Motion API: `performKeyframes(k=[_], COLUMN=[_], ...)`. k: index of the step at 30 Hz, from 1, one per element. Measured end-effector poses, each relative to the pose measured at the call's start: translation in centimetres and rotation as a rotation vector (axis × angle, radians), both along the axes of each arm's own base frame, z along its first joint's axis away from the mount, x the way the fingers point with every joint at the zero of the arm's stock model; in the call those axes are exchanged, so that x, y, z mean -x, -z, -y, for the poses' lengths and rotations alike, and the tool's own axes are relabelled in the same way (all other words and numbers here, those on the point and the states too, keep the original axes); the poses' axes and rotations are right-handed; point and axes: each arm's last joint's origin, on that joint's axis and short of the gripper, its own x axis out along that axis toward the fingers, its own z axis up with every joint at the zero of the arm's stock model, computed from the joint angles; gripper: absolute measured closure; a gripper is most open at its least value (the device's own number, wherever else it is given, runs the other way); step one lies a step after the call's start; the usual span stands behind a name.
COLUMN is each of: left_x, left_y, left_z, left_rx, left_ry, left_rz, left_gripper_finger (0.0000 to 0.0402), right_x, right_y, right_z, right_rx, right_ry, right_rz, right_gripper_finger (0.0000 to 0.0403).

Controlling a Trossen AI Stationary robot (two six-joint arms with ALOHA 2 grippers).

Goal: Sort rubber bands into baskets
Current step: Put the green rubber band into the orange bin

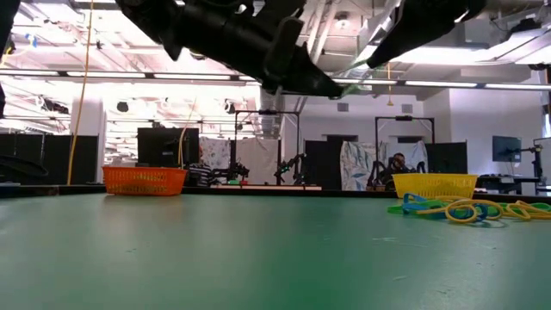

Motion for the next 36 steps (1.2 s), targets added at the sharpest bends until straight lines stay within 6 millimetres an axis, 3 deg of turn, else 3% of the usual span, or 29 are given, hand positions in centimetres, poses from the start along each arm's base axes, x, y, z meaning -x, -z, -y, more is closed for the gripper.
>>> performKeyframes(k=[4,9,15,28,36], left_x=[1.1,3.1,6.3,12.9,16.7], left_y=[-1.3,-3.8,-5.5,-4.5,-3.8], left_z=[-0.6,-1.7,-5.3,-16.3,-20.5], left_rx=[-0.059,-0.123,-0.199,-0.058,0.099], left_ry=[-0.059,-0.128,-0.32,-0.693,-0.841], left_rz=[-0.064,-0.127,-0.302,-0.645,-0.755], left_gripper_finger=[0.0401,0.0401,0.0401,0.0401,0.0401], right_x=[-0.1,-0.2,-0.2,0.3,0.7], right_y=[0.0,0.0,-0.1,3.3,4.4], right_z=[0.3,0.6,0.8,1.0,1.1], right_rx=[0.006,0.001,0.023,0.035,0.046], right_ry=[0.028,0.046,0.109,0.126,0.125], right_rz=[0.008,0.013,0.048,0.051,0.026], right_gripper_finger=[0.0313,0.0237,0.0163,0.0155,0.0165])
